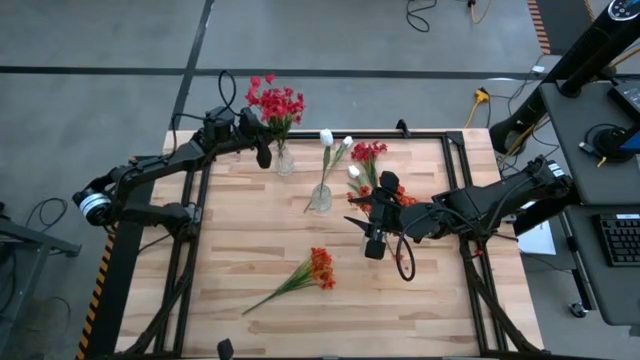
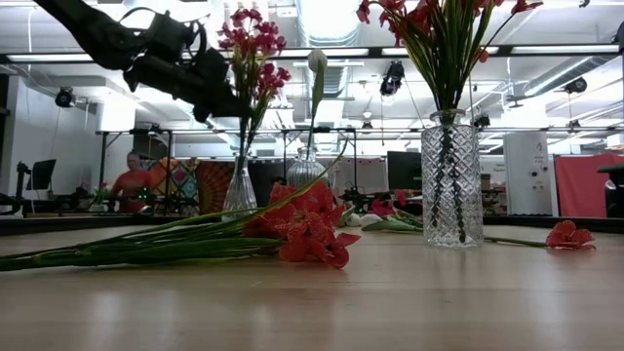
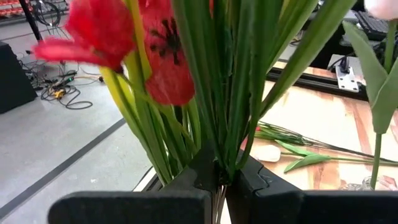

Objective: Sort flowers into vase by color
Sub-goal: Put the middle right red sprig flower into the top left transparent glass vase

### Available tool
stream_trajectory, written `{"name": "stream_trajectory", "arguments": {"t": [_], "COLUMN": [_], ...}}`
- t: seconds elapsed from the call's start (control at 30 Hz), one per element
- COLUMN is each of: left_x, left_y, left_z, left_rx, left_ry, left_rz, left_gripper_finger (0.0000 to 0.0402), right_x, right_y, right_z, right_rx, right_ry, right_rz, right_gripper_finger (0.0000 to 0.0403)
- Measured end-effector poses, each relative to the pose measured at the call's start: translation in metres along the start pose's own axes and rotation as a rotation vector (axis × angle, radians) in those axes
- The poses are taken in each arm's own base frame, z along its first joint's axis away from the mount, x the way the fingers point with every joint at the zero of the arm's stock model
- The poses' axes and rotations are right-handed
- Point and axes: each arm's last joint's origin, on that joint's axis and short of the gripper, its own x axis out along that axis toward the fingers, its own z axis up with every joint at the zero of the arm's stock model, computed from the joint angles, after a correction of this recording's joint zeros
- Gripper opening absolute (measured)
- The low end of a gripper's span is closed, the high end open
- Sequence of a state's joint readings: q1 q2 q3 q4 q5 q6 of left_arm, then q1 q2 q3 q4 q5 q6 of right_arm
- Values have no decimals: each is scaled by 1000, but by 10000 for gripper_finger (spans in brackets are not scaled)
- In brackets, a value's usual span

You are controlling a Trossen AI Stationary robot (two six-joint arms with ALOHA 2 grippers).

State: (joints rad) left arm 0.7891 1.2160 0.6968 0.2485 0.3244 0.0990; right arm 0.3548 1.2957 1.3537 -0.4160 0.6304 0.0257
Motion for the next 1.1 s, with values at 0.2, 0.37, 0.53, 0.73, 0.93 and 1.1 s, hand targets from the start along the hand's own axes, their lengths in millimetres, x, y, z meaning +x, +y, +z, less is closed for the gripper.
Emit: {"name": "stream_trajectory", "arguments": {"t": [0.2,0.37,0.53,0.73,0.93,1.1], "left_x": [6,7,7,7,7,6], "left_y": [2,2,2,2,1,0], "left_z": [-2,-2,-2,-7,-12,-18], "left_rx": [3,22,28,25,27,33], "left_ry": [-9,-21,-19,-6,-12,-32], "left_rz": [2,3,3,0,0,2], "left_gripper_finger": [0,0,0,0,0,0], "right_x": [0,0,0,0,0,0], "right_y": [0,0,0,0,0,0], "right_z": [0,0,0,0,0,0], "right_rx": [-1,-1,-1,-1,-2,-1], "right_ry": [0,0,1,0,0,0], "right_rz": [0,0,0,0,0,0], "right_gripper_finger": [171,171,171,171,171,171]}}
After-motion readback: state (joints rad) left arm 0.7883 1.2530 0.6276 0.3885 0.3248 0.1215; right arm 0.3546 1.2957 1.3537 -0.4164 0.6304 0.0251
